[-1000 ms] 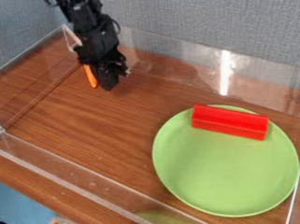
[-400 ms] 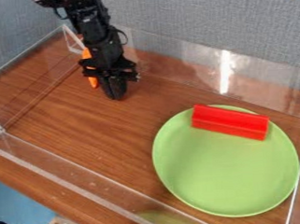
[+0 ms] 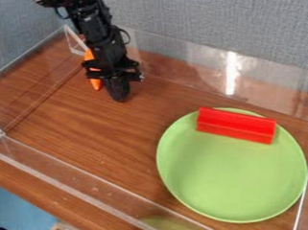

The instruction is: Put the carrot on the right side

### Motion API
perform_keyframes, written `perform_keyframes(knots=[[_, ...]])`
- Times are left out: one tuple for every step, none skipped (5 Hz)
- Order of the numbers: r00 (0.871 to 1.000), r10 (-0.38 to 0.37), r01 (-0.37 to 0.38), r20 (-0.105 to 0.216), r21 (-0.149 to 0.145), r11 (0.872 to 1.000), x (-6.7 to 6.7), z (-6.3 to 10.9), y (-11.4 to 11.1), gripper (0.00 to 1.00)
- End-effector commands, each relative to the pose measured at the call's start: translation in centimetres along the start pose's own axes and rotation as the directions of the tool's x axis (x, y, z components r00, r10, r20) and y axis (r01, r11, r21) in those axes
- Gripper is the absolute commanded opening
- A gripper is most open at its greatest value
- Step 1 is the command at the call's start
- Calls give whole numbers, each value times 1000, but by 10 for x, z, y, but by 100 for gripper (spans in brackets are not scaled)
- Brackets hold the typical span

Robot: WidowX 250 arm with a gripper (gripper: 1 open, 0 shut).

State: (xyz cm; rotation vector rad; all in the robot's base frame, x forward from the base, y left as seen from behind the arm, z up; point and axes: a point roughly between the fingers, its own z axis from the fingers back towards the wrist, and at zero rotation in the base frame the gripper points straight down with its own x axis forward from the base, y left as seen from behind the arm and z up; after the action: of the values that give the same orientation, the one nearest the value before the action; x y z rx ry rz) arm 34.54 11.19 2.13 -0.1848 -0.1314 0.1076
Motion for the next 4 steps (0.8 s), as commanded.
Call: perform_keyframes(knots=[[997, 77, -77, 29, 9, 997, -3, 9, -4, 0], [993, 116, -116, 24, 5, 993, -14, 12, -9, 0], [989, 149, -149, 18, 0, 989, -23, 14, -13, 0], [983, 184, -184, 13, -5, 983, -26, 16, -14, 0]])
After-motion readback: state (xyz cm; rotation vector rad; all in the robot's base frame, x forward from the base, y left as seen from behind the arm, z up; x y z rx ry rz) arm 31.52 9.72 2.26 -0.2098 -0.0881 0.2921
